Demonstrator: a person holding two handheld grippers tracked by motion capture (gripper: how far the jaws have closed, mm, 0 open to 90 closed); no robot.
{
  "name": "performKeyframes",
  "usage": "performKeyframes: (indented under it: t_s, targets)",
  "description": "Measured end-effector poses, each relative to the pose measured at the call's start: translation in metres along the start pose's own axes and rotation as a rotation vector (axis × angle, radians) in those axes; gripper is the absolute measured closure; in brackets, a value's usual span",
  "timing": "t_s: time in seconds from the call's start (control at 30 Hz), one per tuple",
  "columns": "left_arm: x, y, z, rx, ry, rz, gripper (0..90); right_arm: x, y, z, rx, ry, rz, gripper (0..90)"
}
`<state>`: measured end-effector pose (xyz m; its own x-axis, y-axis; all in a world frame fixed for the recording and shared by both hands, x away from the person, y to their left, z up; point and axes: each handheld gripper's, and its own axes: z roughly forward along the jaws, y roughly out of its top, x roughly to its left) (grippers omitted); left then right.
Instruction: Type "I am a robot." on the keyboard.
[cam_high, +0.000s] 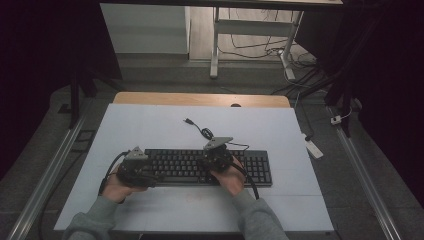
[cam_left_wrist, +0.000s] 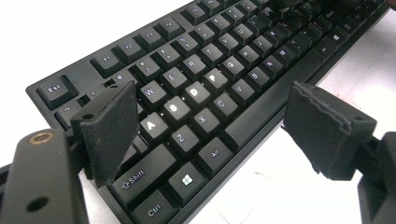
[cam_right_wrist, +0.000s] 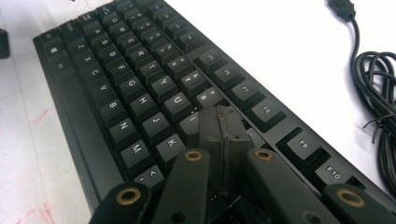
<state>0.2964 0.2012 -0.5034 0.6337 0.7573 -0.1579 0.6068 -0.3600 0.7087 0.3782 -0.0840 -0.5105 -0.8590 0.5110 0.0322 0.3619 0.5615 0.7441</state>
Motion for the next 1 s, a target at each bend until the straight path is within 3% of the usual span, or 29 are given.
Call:
performKeyframes:
  t_s: [0.4,0.7,1.0]
  targets:
    - [0.0,0.0,0.0,-0.002,-0.004,0.002,18.5,0.0,-0.002,0.008,0.021,-0.007,-0.007,89.6]
    - [0.001,0.0,0.0,-0.005,0.001,-0.001,18.5,0.002,-0.001,-0.006,-0.028,-0.012,-0.007,89.4]
    - [0.0,0.0,-0.001,-0.012,0.016,-0.001,18.6,-0.002,-0.018,-0.038,-0.078,-0.04,0.013,67.4]
